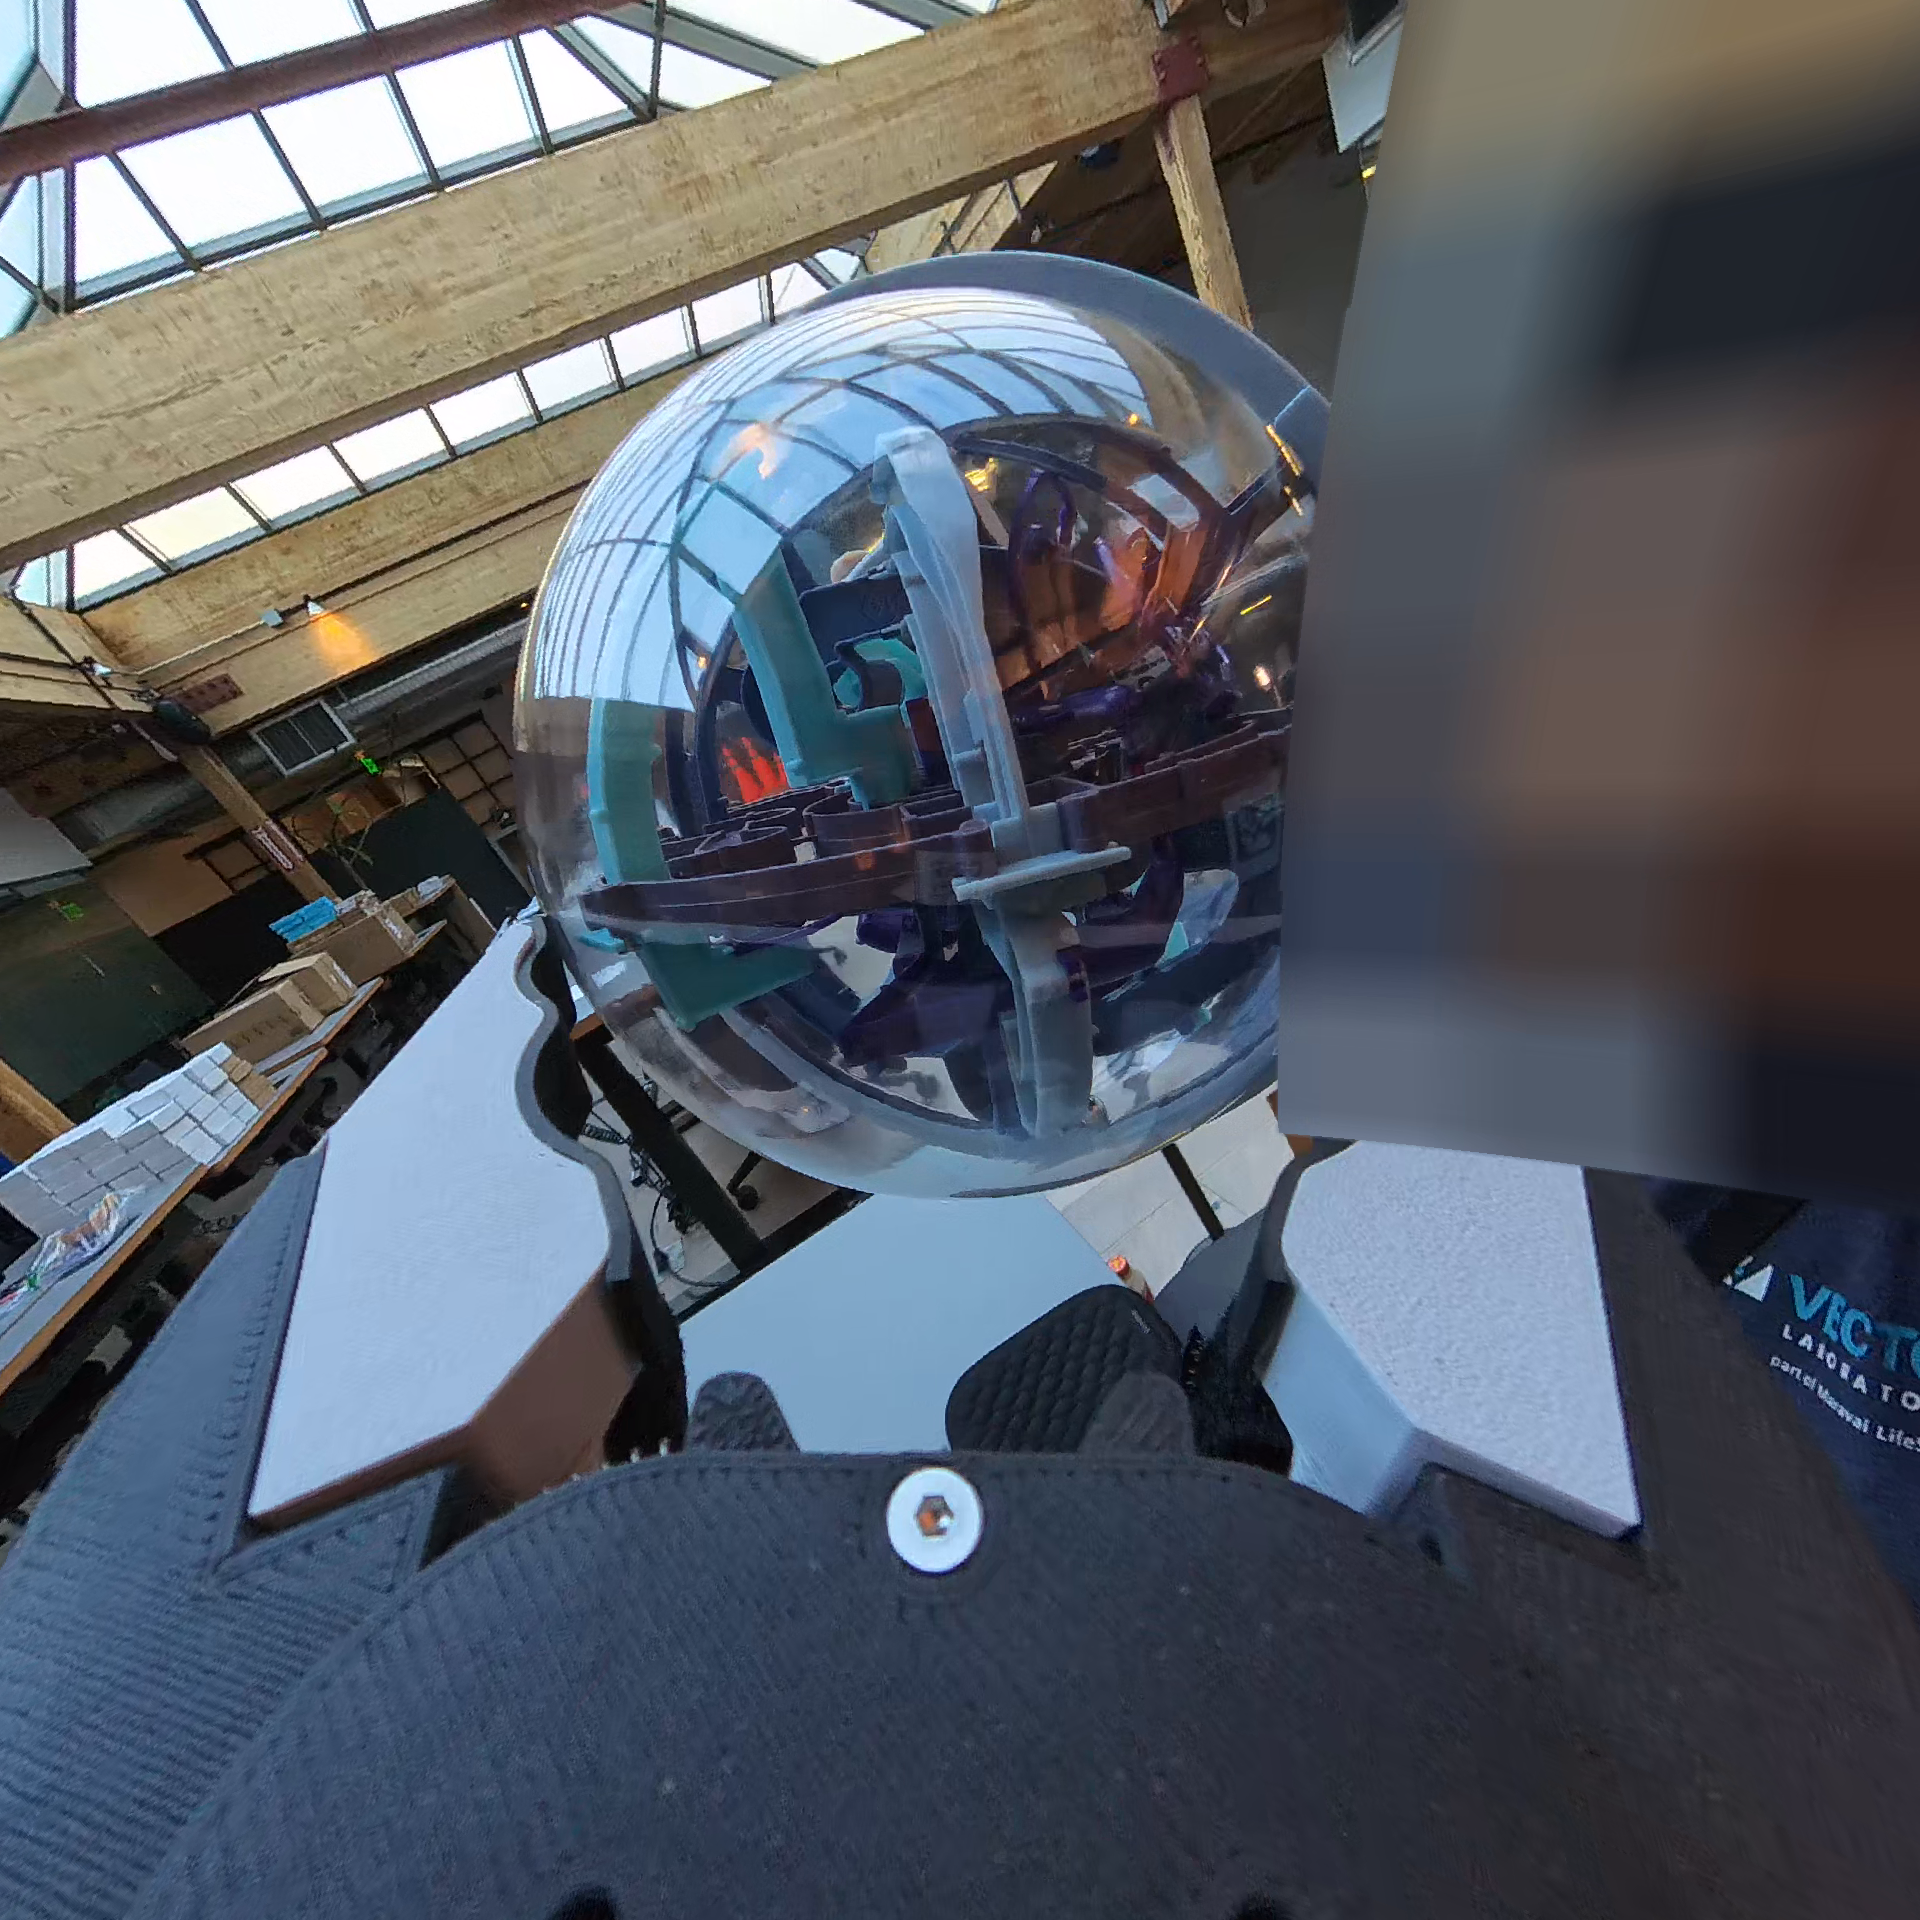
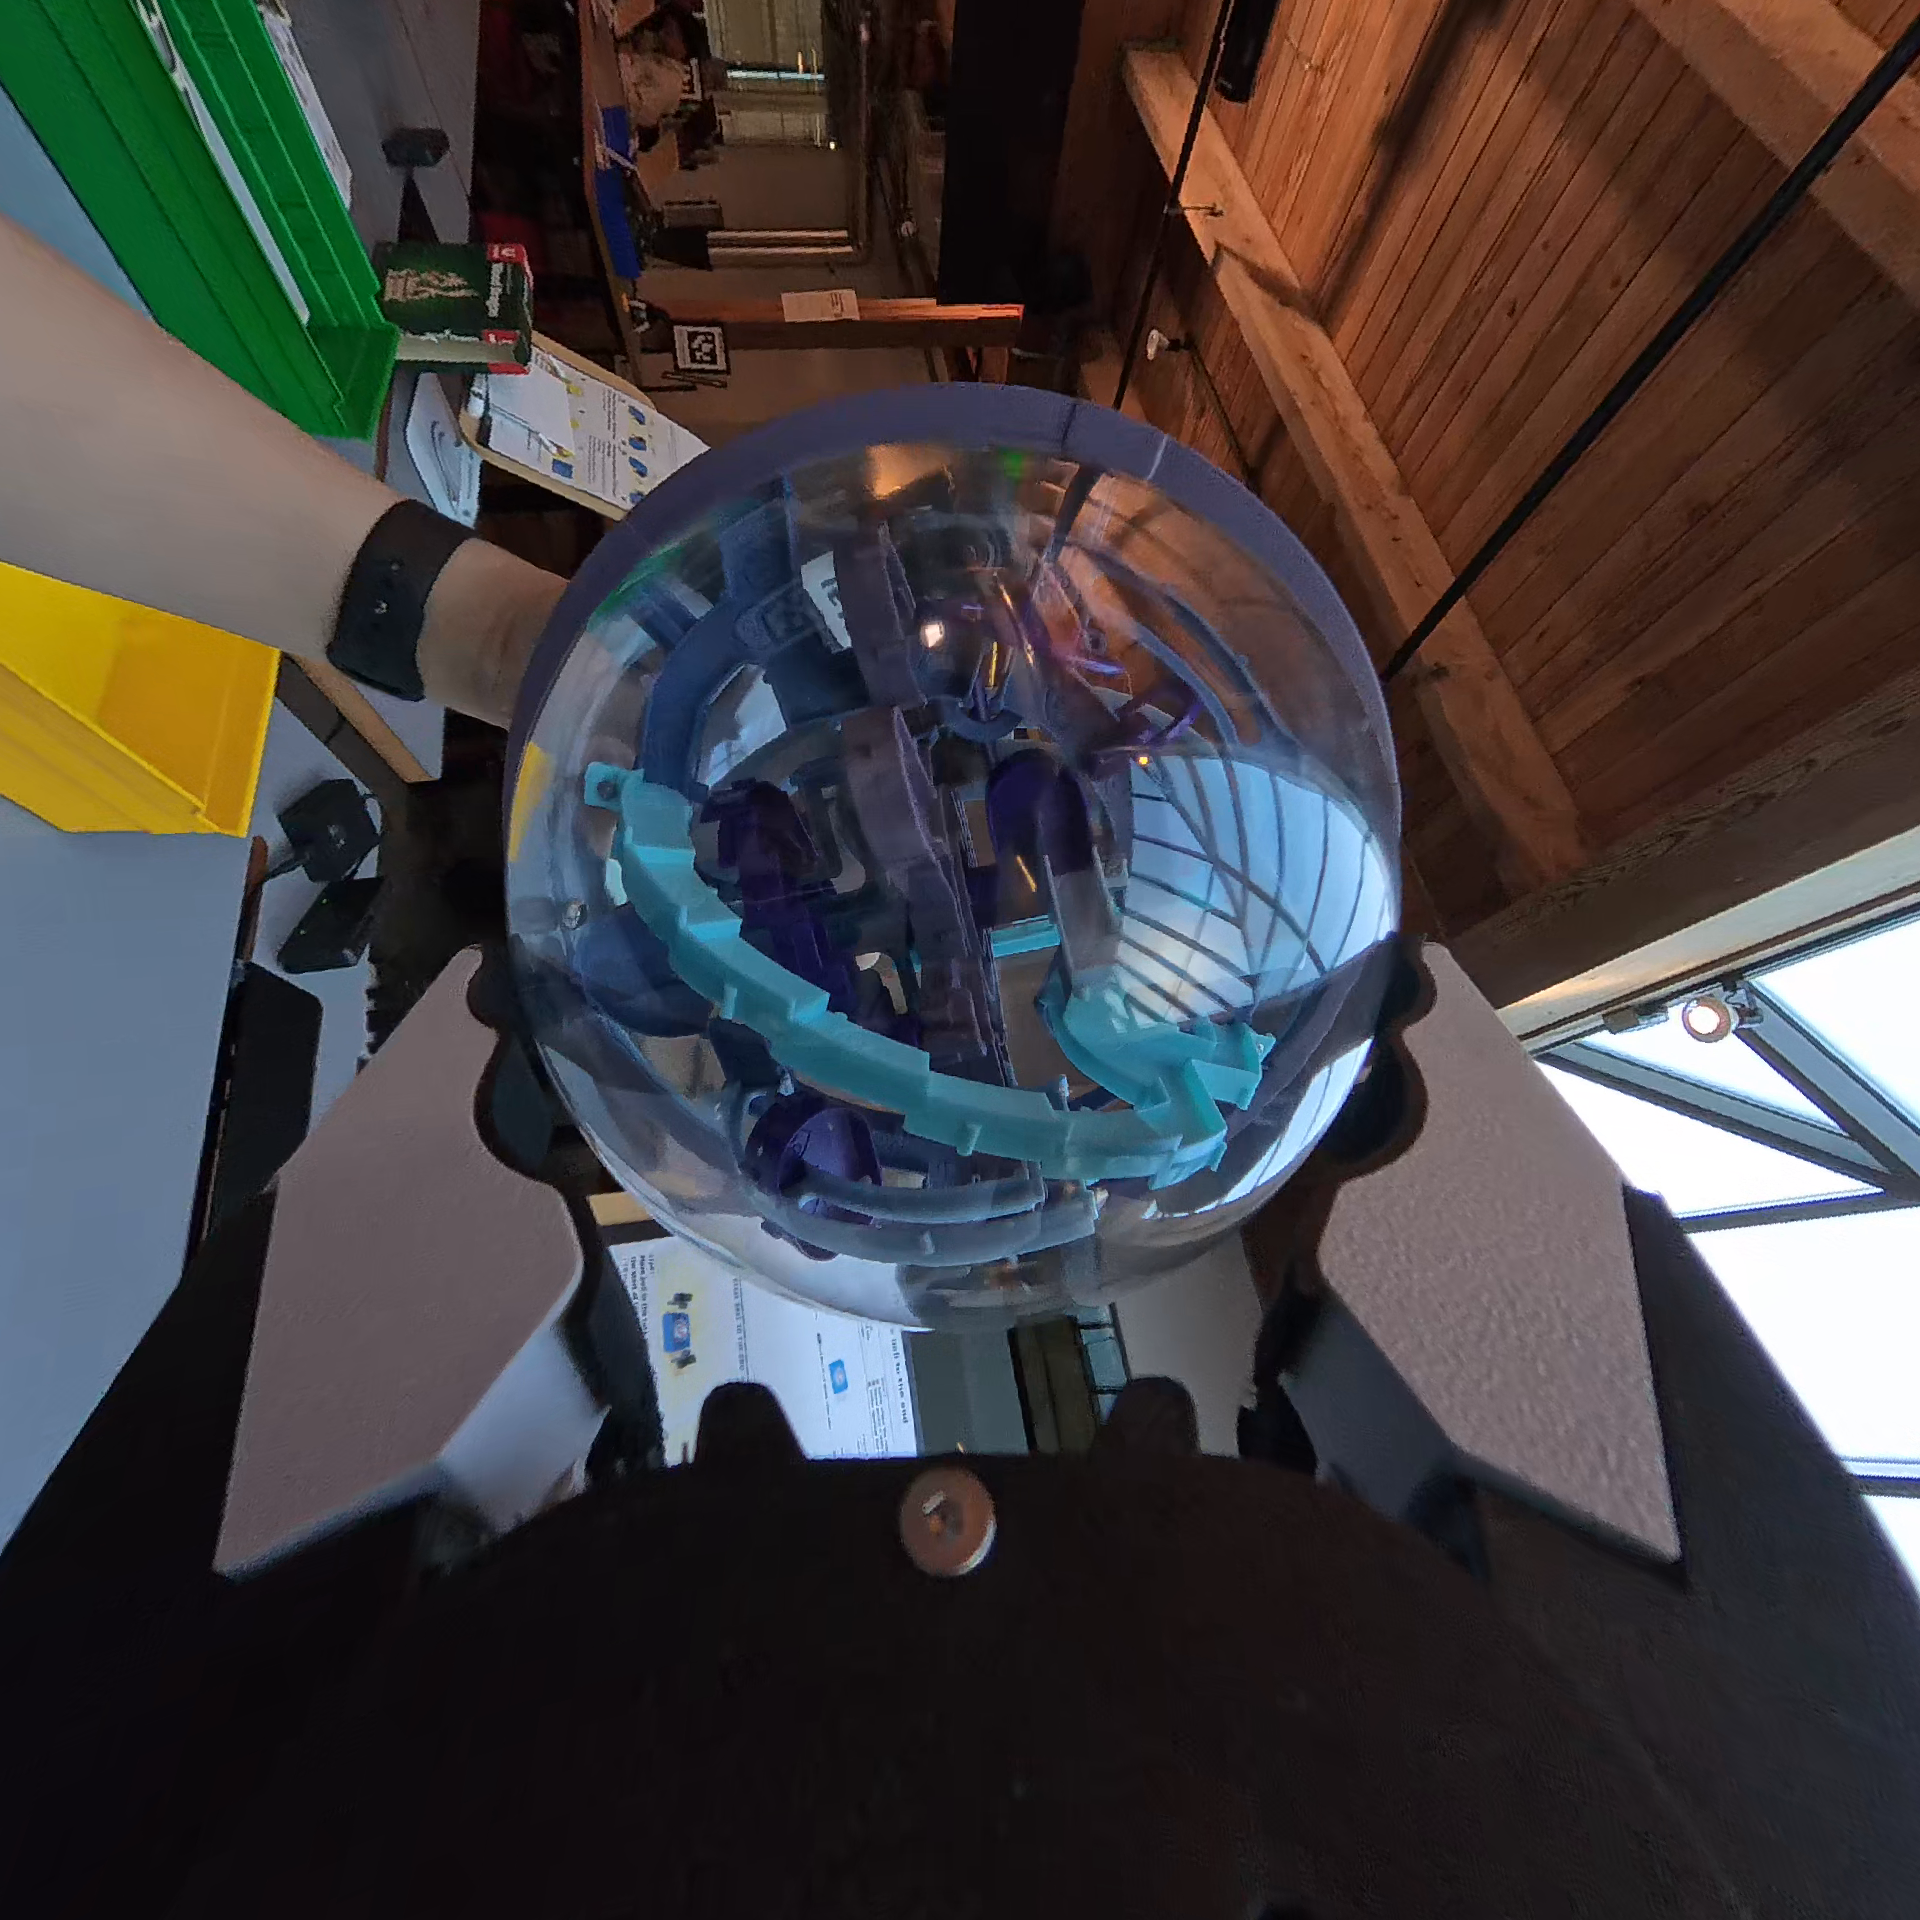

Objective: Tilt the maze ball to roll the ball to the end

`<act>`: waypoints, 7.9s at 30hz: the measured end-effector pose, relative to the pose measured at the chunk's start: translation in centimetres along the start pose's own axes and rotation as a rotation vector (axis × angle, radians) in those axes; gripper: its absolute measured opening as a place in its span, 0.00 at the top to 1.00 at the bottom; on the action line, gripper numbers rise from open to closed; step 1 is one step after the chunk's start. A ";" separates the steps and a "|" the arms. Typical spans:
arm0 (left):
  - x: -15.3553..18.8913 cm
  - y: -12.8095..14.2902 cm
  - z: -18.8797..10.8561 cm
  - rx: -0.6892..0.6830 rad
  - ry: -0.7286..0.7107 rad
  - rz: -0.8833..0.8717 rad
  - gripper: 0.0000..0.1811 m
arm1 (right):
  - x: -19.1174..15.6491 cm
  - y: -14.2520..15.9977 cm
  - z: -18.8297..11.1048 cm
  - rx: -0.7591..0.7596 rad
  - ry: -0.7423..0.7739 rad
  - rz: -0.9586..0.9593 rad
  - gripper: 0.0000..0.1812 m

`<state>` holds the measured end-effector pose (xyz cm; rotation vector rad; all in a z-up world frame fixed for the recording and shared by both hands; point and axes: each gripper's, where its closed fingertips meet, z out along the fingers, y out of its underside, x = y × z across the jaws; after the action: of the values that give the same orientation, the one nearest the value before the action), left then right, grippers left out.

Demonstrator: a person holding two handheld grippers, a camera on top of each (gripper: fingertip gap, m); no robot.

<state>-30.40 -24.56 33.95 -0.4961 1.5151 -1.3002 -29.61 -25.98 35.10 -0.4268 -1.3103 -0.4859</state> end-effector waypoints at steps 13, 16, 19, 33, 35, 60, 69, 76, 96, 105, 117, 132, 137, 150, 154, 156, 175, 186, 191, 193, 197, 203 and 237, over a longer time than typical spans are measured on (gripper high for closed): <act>0.5 -1.7 0.7 -0.109 -0.033 0.108 0.21 | 1.1 -0.7 -0.5 0.075 0.150 -0.049 0.13; 0.7 -1.9 0.7 -0.136 -0.038 0.120 0.21 | 1.2 -0.9 -0.6 0.094 0.186 -0.046 0.13; 0.7 -2.4 0.9 -0.157 -0.039 0.121 0.21 | 1.4 -1.0 -0.7 0.116 0.229 -0.033 0.13; 0.1 -3.5 1.4 -0.191 -0.048 0.109 0.21 | 2.7 -0.7 -0.8 0.123 0.278 0.002 0.14; 0.1 -3.8 1.5 -0.190 -0.051 0.114 0.21 | 3.0 -0.7 -0.7 0.123 0.281 0.001 0.14; -0.9 -3.3 1.2 -0.145 -0.077 0.019 0.21 | 2.9 0.3 -0.3 0.100 0.225 0.085 0.13; -0.8 -3.0 0.9 -0.134 -0.081 0.007 0.21 | 2.6 0.4 -0.1 0.099 0.208 0.091 0.13; -0.9 -2.7 0.6 -0.129 -0.084 -0.007 0.21 | 2.3 0.5 0.1 0.095 0.191 0.100 0.13; -1.1 -1.8 0.0 -0.104 -0.088 -0.043 0.21 | 1.5 1.0 0.4 0.071 0.143 0.119 0.14; -1.1 -1.1 -0.6 -0.076 -0.087 -0.070 0.21 | 0.8 1.2 0.8 0.052 0.107 0.133 0.13; -1.2 -0.2 -1.1 -0.046 -0.085 -0.100 0.21 | 0.0 1.6 1.2 0.034 0.067 0.146 0.13; -1.1 0.3 -1.3 -0.026 -0.075 -0.106 0.21 | -0.4 1.6 1.3 0.019 0.047 0.140 0.13; -1.2 0.5 -1.3 -0.024 -0.076 -0.113 0.21 | -0.6 1.8 1.3 0.012 0.039 0.144 0.13; -1.4 1.5 -1.6 -0.006 -0.078 -0.134 0.21 | -1.4 2.3 1.5 -0.010 0.005 0.154 0.13; -1.3 1.8 -1.8 -0.003 -0.080 -0.138 0.21 | -1.6 2.4 1.6 -0.016 -0.006 0.155 0.13; -1.3 1.9 -1.9 -0.002 -0.081 -0.139 0.21 | -1.7 2.4 1.7 -0.018 -0.011 0.155 0.13; -1.4 3.0 -2.8 0.028 -0.087 -0.153 0.21 | -2.8 2.9 2.3 -0.043 -0.053 0.158 0.13; -1.6 3.9 -3.6 0.052 -0.091 -0.159 0.21 | -3.9 3.5 2.9 -0.062 -0.078 0.158 0.13; -1.6 4.3 -4.1 0.064 -0.092 -0.162 0.21 | -4.3 3.6 3.2 -0.059 -0.084 0.159 0.13; -1.7 4.5 -4.3 0.068 -0.094 -0.164 0.21 | -4.5 3.7 3.4 -0.062 -0.089 0.160 0.13; -1.8 5.0 -4.7 0.076 -0.098 -0.172 0.21 | -5.0 4.0 3.7 -0.067 -0.102 0.166 0.13; -2.0 5.7 -5.4 0.092 -0.103 -0.185 0.21 | -5.8 4.4 4.3 -0.072 -0.116 0.175 0.13; -2.2 7.2 -6.1 0.156 -0.069 -0.201 0.21 | -7.0 5.0 4.8 -0.105 -0.154 0.165 0.13</act>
<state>-32.76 -17.48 27.71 -0.5981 1.3201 -1.5278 -31.92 -18.50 29.08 -0.6657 -1.3882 -0.3901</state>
